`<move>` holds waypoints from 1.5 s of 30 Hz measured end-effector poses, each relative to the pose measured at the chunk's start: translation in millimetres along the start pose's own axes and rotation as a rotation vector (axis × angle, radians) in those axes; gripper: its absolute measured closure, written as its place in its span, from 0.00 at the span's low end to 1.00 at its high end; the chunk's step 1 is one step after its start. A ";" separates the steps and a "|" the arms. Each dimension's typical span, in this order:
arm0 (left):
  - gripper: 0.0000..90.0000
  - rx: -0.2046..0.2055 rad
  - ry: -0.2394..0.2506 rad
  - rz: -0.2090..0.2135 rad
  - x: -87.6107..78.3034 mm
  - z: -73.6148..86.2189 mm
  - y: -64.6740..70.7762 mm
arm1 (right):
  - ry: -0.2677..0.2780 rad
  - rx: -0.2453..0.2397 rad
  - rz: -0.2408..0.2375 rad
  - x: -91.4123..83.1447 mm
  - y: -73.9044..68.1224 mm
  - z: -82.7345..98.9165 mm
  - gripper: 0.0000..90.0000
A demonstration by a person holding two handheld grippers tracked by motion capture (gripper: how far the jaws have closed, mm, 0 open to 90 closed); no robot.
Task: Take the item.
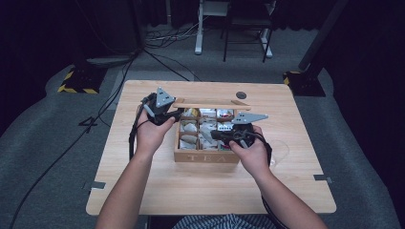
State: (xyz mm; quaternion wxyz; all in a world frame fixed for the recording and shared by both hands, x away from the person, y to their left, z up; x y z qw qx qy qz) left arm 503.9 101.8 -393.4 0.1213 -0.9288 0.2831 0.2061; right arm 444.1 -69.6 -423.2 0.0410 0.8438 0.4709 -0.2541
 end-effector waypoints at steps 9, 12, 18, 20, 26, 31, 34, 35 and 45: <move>0.60 0.000 -0.002 0.001 0.0 -0.3 -0.1 | 0.021 -0.002 0.039 -29.4 8.9 2.8 1.00; 0.60 -0.004 0.001 0.000 0.5 -1.2 -0.2 | 0.028 0.003 0.066 -40.2 14.4 6.5 1.00; 0.60 0.001 -0.001 -0.001 0.5 -1.4 -0.4 | 0.051 0.010 0.114 -60.8 24.6 12.5 1.00; 0.60 0.002 -0.003 0.000 0.3 -0.9 -0.1 | 0.058 0.017 0.123 -67.1 28.6 13.4 1.00; 0.60 0.000 -0.006 -0.002 -0.1 0.7 1.4 | 0.088 0.029 0.157 -88.6 36.6 19.1 1.00; 0.60 0.010 -0.014 -0.004 -0.9 2.2 1.8 | 0.114 0.044 0.190 -106.6 43.7 24.5 1.00; 0.60 0.010 -0.014 -0.005 -0.9 2.2 2.2 | 0.117 0.044 0.208 -116.6 48.1 27.4 1.00; 0.60 0.010 -0.014 -0.005 -1.0 2.2 2.2 | 0.115 0.042 0.215 -119.3 49.5 28.2 1.00; 0.60 0.013 -0.013 -0.004 -1.0 2.1 1.6 | 0.108 0.082 0.290 -144.7 71.2 46.4 1.00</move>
Point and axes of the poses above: each handheld gripper's, and its own axes: x roughly forward along the jaws, z roughly out of its underside, y roughly to its right, the point moved 9 cm from there along x, roughly forward along the jaws, and after that the axes turned 1 degree about y, right-handed, at the moved point
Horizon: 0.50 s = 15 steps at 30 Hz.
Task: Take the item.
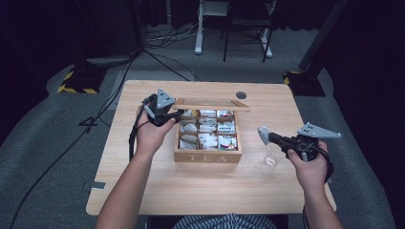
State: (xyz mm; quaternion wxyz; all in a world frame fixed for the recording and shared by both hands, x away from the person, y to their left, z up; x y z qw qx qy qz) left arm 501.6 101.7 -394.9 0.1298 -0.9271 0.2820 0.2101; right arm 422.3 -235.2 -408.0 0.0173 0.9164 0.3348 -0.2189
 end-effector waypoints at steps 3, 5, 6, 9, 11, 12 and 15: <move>0.60 -0.001 0.001 0.001 0.1 -0.1 -0.1 | -0.003 0.006 0.027 -7.4 8.5 3.6 1.00; 0.60 -0.002 0.001 0.000 0.1 -0.2 -0.1 | -0.010 0.008 0.047 -10.1 14.0 7.3 1.00; 0.60 -0.003 0.000 0.001 0.1 -0.1 0.0 | -0.026 0.006 0.073 -11.3 19.1 12.2 1.00; 0.60 0.000 0.000 -0.001 0.1 -0.2 -0.1 | -0.037 0.005 0.086 -11.8 23.8 16.3 1.00; 0.60 -0.001 0.000 -0.001 0.1 -0.2 -0.1 | -0.051 0.007 0.109 -13.5 30.8 20.1 1.00; 0.60 -0.001 0.000 -0.001 0.1 -0.2 -0.1 | -0.051 0.007 0.109 -13.5 30.8 20.1 1.00; 0.60 0.001 -0.001 -0.001 0.1 -0.1 -0.1 | -0.068 0.007 0.122 -13.5 35.4 23.8 1.00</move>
Point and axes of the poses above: each handheld gripper's, and its own axes: x roughly forward along the jaws, z roughly out of its underside, y roughly to its right, the point moved 9 cm from there along x, roughly forward along the jaws, and after that the axes turned 1 degree about y, right-handed, at the moved point
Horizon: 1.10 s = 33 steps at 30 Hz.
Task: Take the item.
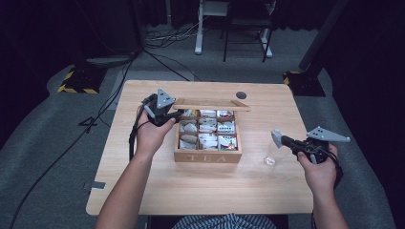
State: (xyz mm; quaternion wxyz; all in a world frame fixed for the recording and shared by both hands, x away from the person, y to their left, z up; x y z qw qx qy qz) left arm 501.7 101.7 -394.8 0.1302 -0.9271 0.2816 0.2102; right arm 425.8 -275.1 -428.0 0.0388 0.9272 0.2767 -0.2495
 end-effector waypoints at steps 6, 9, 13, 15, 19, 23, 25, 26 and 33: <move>0.60 -0.001 0.001 0.001 0.0 0.1 0.0 | -0.044 0.012 0.018 5.3 7.4 10.8 1.00; 0.60 -0.003 0.000 0.003 0.0 0.3 0.3 | -0.053 0.023 0.017 6.1 9.6 12.9 1.00; 0.60 -0.004 0.002 0.004 0.1 0.3 0.3 | -0.072 0.031 0.013 6.1 11.1 15.4 1.00; 0.60 -0.005 0.003 0.005 0.2 0.3 0.3 | -0.083 0.041 0.013 6.5 11.9 17.0 1.00; 0.60 -0.007 0.005 0.005 0.4 -0.1 -0.1 | -0.106 0.051 0.011 8.2 13.4 20.6 1.00; 0.60 -0.007 0.005 0.006 0.4 -0.1 -0.1 | -0.127 0.064 0.006 9.7 13.6 23.8 1.00; 0.60 -0.008 0.005 0.006 0.4 -0.1 -0.3 | -0.130 0.062 0.003 10.2 13.4 24.2 1.00; 0.60 -0.012 0.006 0.008 0.5 -0.1 0.0 | -0.132 0.064 0.003 10.0 13.0 24.2 1.00; 0.60 -0.009 0.005 0.007 0.5 0.0 0.0 | -0.146 0.071 -0.002 7.8 11.4 24.5 1.00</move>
Point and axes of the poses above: each handheld gripper's, and its own axes: x roughly forward along the jaws, z roughly out of its underside, y roughly to its right, the point moved 9 cm from there along x, roughly forward along the jaws, and after that the axes turned 1 degree about y, right-handed, at the moved point
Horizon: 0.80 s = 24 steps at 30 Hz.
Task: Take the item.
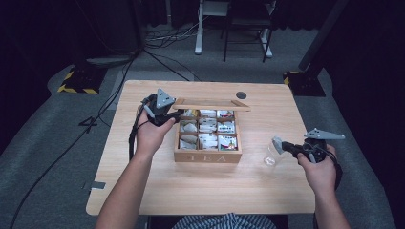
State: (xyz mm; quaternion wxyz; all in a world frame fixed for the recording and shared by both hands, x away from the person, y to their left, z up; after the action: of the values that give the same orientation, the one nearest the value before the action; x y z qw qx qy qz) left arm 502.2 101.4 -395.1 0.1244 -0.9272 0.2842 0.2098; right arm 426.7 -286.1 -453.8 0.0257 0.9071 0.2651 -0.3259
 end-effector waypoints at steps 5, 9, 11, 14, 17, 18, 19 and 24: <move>0.60 0.001 0.000 -0.001 0.0 -0.1 -0.1 | -0.015 -0.005 -0.013 -0.7 -1.6 1.0 0.95; 0.60 0.002 -0.001 -0.001 0.0 -0.1 -0.2 | -0.011 -0.032 0.019 -1.5 2.8 -0.5 0.71; 0.60 0.003 -0.001 -0.001 0.0 -0.1 -0.2 | 0.001 -0.024 0.024 -2.6 4.5 -1.8 0.66; 0.60 0.003 -0.001 -0.001 0.0 -0.2 -0.2 | 0.011 -0.019 0.040 -3.0 8.5 -2.4 0.64; 0.60 0.005 -0.002 -0.003 -0.1 0.0 -0.2 | 0.026 -0.020 0.057 -2.8 13.2 -4.1 0.59; 0.60 0.003 -0.002 -0.002 -0.1 0.2 0.1 | 0.035 -0.023 0.064 -3.0 14.9 -5.3 0.57; 0.60 0.004 -0.001 -0.002 -0.2 0.4 0.2 | 0.044 -0.024 0.076 -3.4 17.0 -6.6 0.54; 0.60 0.006 -0.002 -0.007 -0.3 1.4 1.1 | 0.090 -0.023 0.123 -4.0 30.7 -12.1 0.47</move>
State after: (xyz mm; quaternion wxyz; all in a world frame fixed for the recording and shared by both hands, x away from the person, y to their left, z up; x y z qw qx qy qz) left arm 500.8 101.2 -396.3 0.1284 -0.9275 0.2816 0.2094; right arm 446.5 -311.6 -445.8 0.0443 0.9351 0.2135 -0.2794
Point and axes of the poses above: each handheld gripper's, and its own axes: x roughly forward along the jaws, z roughly out of its underside, y roughly to its right, the point moved 9 cm from there along x, roughly forward along the jaws, and after that the axes turned 1 degree about y, right-handed, at the moved point
